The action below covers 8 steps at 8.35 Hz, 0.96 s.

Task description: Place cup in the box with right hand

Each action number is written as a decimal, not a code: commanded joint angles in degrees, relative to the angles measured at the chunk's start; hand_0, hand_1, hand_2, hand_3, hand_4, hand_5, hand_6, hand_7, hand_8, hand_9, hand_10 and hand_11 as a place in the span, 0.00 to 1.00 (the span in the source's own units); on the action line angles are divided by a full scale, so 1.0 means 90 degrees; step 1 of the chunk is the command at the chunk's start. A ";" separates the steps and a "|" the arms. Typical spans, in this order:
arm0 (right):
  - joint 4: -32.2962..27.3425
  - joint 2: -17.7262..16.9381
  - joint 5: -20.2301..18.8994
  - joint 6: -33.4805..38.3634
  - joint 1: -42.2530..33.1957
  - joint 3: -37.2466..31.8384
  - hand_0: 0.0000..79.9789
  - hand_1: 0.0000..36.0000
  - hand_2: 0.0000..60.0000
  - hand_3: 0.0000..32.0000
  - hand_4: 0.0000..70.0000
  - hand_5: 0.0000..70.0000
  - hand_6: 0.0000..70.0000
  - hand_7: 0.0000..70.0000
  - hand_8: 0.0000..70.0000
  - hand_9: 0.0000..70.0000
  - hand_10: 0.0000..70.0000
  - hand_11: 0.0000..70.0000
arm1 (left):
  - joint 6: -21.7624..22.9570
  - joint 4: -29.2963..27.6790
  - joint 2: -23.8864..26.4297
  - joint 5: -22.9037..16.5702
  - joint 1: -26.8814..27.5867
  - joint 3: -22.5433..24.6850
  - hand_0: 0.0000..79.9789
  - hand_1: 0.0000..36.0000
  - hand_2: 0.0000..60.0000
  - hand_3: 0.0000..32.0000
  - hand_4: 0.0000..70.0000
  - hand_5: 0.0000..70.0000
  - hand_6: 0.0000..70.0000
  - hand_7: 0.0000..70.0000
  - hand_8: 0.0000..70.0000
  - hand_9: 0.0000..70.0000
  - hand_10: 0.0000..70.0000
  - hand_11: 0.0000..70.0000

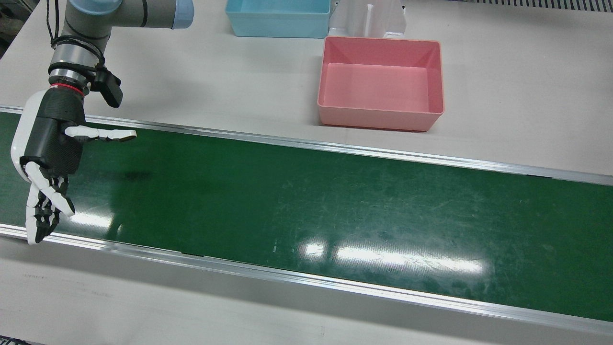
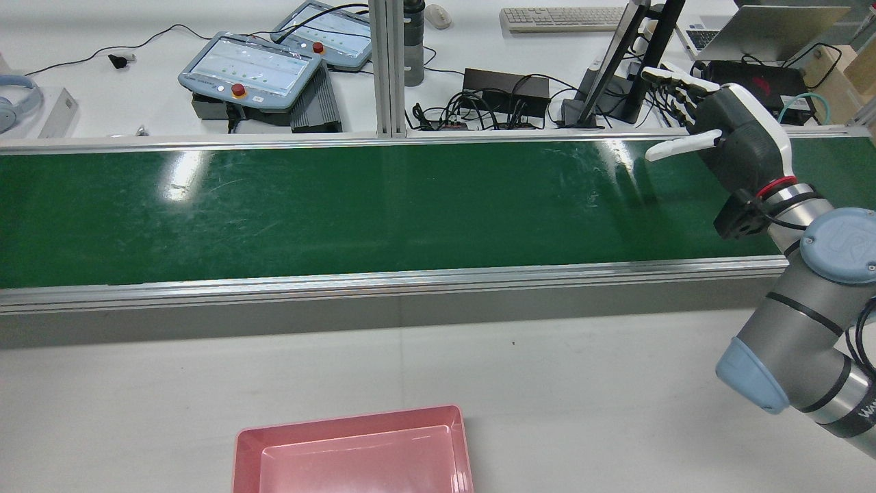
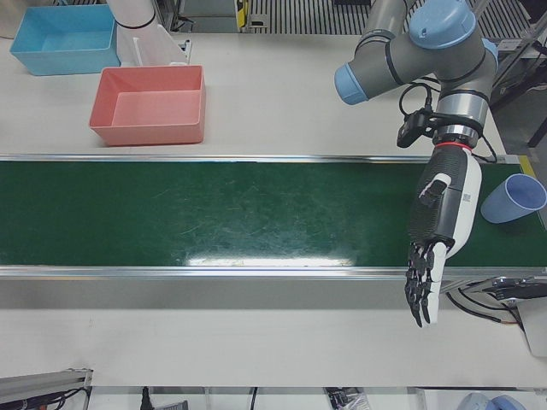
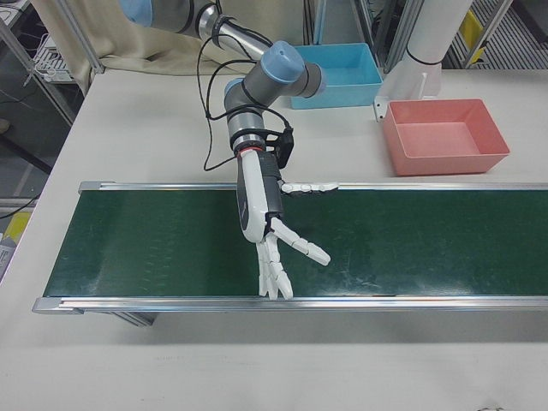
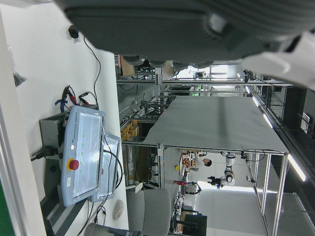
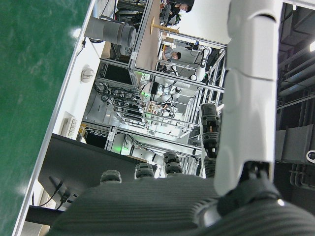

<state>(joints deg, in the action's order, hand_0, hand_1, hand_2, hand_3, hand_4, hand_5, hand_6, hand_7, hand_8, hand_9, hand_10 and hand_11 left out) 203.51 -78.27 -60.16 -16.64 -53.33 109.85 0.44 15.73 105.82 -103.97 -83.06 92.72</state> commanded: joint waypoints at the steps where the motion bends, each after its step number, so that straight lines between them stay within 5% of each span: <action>1: 0.0015 0.0035 -0.0015 -0.0007 -0.0051 0.0098 0.86 0.45 0.00 0.00 0.21 0.10 0.06 0.15 0.02 0.06 0.00 0.02 | 0.0000 0.0039 0.0010 0.0000 0.0000 0.0039 0.00 0.00 0.00 0.00 0.00 0.00 0.00 0.00 0.00 0.00 0.00 0.00; 8: 0.0015 -0.0043 -0.0024 -0.0026 -0.0061 0.0011 0.83 0.52 0.01 0.00 0.16 0.11 0.06 0.13 0.01 0.05 0.00 0.02 | 0.0000 0.0039 0.0010 0.0000 0.0000 0.0098 0.00 0.00 0.00 0.00 0.00 0.00 0.00 0.00 0.00 0.00 0.00 0.00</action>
<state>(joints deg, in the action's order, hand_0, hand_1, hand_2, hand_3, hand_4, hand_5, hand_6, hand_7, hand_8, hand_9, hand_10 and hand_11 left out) 203.73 -78.48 -60.37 -16.82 -53.80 110.24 0.44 16.07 105.91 -103.98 -83.04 93.56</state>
